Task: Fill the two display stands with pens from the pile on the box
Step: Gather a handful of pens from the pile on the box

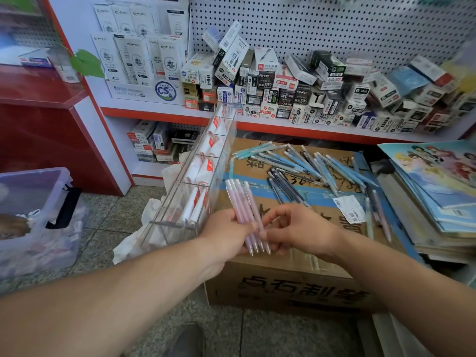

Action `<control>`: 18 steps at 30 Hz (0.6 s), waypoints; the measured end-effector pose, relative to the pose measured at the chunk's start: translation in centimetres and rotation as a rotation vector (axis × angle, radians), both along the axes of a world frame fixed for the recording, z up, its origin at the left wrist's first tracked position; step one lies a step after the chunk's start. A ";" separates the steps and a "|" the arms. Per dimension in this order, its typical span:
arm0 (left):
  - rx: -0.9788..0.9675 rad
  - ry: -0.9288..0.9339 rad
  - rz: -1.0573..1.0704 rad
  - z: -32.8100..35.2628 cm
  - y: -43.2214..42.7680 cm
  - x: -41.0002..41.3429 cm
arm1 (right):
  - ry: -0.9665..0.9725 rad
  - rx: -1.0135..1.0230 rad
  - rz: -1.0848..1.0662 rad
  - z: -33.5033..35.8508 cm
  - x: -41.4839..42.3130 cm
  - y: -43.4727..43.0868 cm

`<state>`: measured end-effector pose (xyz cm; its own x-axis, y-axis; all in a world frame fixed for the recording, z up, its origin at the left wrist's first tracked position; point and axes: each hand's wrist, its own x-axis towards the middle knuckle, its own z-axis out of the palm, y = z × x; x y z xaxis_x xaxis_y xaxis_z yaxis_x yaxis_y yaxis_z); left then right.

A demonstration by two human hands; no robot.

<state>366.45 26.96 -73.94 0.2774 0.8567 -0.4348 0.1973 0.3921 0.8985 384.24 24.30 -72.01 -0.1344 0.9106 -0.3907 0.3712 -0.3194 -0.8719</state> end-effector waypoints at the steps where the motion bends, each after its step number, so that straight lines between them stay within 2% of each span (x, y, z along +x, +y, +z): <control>1: -0.004 -0.003 -0.015 0.1 -0.1 0.0 | -0.001 0.024 -0.006 0.1 -0.1 -0.3; 10: -0.030 -0.073 -0.022 0.3 -0.5 0.5 | -0.091 0.219 -0.027 -0.2 -0.3 -1.4; 18: -0.138 -0.168 0.024 0.5 -0.5 0.6 | -0.044 0.184 -0.034 -0.6 -0.1 -1.1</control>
